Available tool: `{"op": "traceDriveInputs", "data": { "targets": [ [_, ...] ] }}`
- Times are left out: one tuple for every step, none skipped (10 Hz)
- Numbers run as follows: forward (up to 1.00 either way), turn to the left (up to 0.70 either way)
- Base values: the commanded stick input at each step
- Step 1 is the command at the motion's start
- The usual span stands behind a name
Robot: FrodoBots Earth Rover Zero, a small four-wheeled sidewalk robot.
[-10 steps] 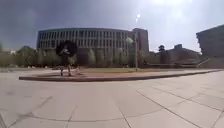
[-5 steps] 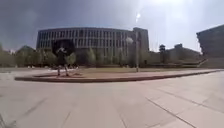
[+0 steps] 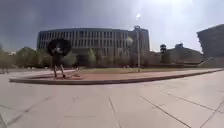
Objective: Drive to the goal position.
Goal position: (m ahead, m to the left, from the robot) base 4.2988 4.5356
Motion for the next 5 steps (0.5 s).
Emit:
{"op": "traceDriveInputs", "data": {
  "targets": [
    [0.7, 0.36],
    [0.7, 0.36],
    [0.7, 0.36],
    [0.7, 0.36],
    [0.7, 0.36]
  ]
}}
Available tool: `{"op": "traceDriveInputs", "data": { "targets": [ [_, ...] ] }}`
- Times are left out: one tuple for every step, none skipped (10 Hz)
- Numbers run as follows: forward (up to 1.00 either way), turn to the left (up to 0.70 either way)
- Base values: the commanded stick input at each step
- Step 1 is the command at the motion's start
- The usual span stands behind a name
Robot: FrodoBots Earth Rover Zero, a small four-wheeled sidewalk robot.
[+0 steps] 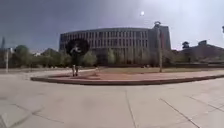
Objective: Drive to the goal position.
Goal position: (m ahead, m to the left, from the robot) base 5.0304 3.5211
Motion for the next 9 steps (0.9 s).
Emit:
{"op": "traceDriveInputs", "data": {
  "targets": [
    [0.7, 0.36],
    [0.7, 0.36],
    [0.7, 0.36],
    [0.7, 0.36],
    [0.7, 0.36],
    [0.7, 0.36],
    [0.7, 0.36],
    [0.7, 0.36],
    [0.7, 0.36]
  ]
}}
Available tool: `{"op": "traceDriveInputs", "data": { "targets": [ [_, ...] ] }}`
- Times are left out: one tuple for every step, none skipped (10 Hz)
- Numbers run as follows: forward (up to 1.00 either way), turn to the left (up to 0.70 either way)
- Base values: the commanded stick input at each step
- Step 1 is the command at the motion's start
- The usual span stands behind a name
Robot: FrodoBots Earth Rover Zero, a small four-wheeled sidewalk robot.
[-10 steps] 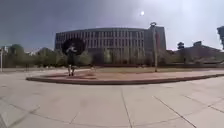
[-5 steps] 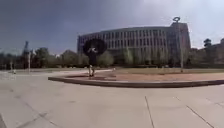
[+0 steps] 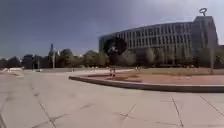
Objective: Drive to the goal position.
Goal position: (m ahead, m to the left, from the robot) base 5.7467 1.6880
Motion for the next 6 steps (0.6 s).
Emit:
{"op": "traceDriveInputs", "data": {
  "targets": [
    [0.7, 0.36],
    [0.7, 0.36],
    [0.7, 0.36],
    [0.7, 0.36],
    [0.7, 0.33],
    [0.7, 0.29]
  ]
}}
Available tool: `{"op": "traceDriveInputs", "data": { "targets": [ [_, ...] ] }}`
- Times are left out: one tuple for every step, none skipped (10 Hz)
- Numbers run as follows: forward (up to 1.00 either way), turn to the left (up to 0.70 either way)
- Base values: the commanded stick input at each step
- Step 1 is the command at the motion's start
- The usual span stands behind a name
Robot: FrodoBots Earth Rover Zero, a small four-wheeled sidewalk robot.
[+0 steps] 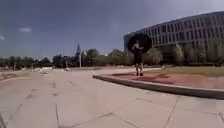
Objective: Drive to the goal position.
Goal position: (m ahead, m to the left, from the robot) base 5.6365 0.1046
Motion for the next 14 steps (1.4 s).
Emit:
{"op": "traceDriveInputs", "data": {
  "targets": [
    [0.7, 0.24],
    [0.7, 0.19],
    [0.7, 0.15],
    [0.7, 0.1],
    [0.7, 0.05],
    [0.7, 0.01],
    [0.7, 0.01],
    [0.7, 0.0],
    [0.7, 0.0],
    [0.7, -0.01],
    [0.7, -0.04],
    [0.53, -0.26],
    [0.0, 0.0],
    [0.14, 0.0]
  ]
}}
